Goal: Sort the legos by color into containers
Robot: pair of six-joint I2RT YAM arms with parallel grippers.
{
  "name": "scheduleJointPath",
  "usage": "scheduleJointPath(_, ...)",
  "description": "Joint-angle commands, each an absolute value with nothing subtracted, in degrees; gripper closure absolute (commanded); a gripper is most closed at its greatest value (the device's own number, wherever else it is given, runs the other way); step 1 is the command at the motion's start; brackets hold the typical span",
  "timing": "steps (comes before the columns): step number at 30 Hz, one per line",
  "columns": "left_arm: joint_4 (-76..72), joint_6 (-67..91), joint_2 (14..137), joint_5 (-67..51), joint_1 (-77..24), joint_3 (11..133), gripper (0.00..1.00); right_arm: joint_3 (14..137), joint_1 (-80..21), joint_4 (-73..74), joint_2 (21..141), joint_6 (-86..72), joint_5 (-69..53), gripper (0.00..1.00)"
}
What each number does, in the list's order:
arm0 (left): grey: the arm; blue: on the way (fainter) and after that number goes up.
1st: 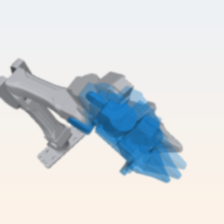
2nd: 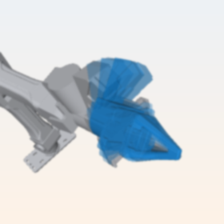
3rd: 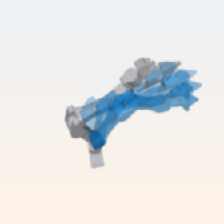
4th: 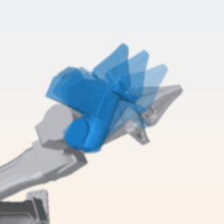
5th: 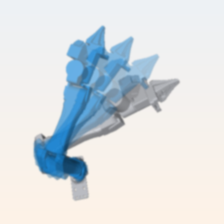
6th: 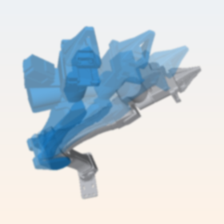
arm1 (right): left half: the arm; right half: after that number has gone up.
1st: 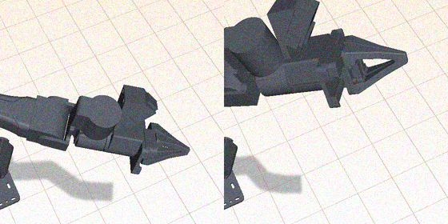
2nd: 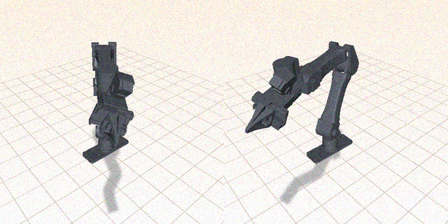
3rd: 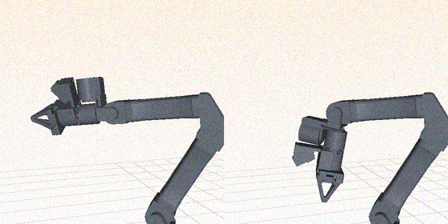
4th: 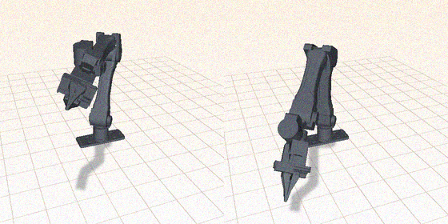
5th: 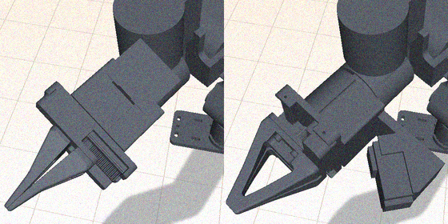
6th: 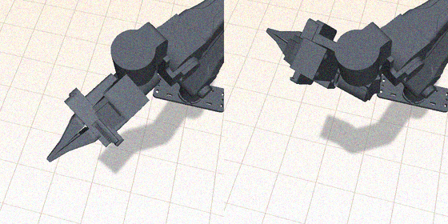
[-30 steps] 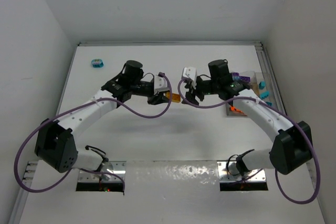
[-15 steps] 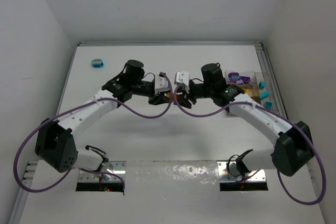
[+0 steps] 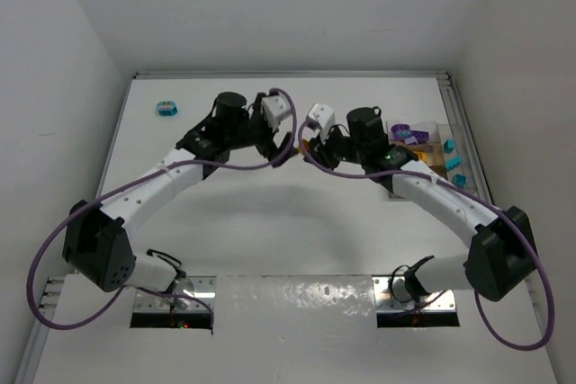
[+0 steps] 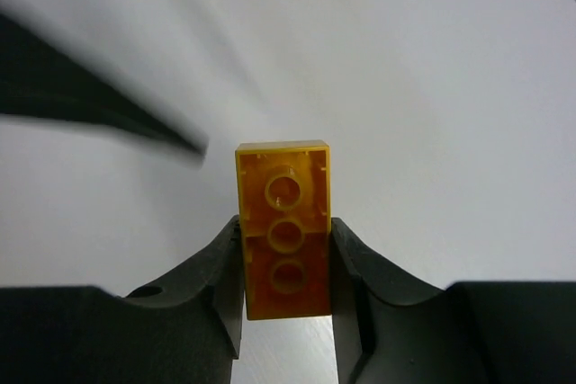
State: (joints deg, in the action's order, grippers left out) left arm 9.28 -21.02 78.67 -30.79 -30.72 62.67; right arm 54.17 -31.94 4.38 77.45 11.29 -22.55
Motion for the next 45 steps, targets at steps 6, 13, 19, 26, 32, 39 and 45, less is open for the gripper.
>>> scheduleJointPath(6, 30.6, 2.1, 99.6, 18.3, -19.6, 92.4, 0.00, 59.2, -9.9, 20.2, 81.9, -35.0, 6.7, 1.00)
scheduleJointPath(13, 44.0, 11.3, 116.6, 17.2, -3.4, 110.2, 0.00, 51.8, 3.1, 21.5, 77.6, -56.0, 14.9, 1.00)
scheduleJointPath(19, 33.4, 8.9, 120.6, 25.0, -0.1, 108.4, 0.00, 48.5, 6.2, 15.7, 78.8, -65.0, 17.9, 1.00)
scheduleJointPath(26, 28.6, 10.9, 126.2, 26.6, 4.0, 110.7, 0.00, 55.3, 6.8, 17.1, 85.0, -65.5, 22.8, 1.00)
scheduleJointPath(32, 25.8, 10.2, 124.3, 25.3, 4.2, 108.4, 0.00, 56.5, 7.2, 18.2, 87.2, -69.1, 23.3, 0.65)
scheduleJointPath(39, 23.3, 8.9, 122.8, 25.0, 4.4, 106.9, 0.00, 57.1, 7.2, 16.7, 88.1, -68.5, 24.3, 0.36)
scheduleJointPath(45, 22.6, 8.6, 123.4, 25.0, 5.2, 107.0, 0.00, 60.2, 7.2, 15.4, 87.8, -60.9, 22.1, 0.35)
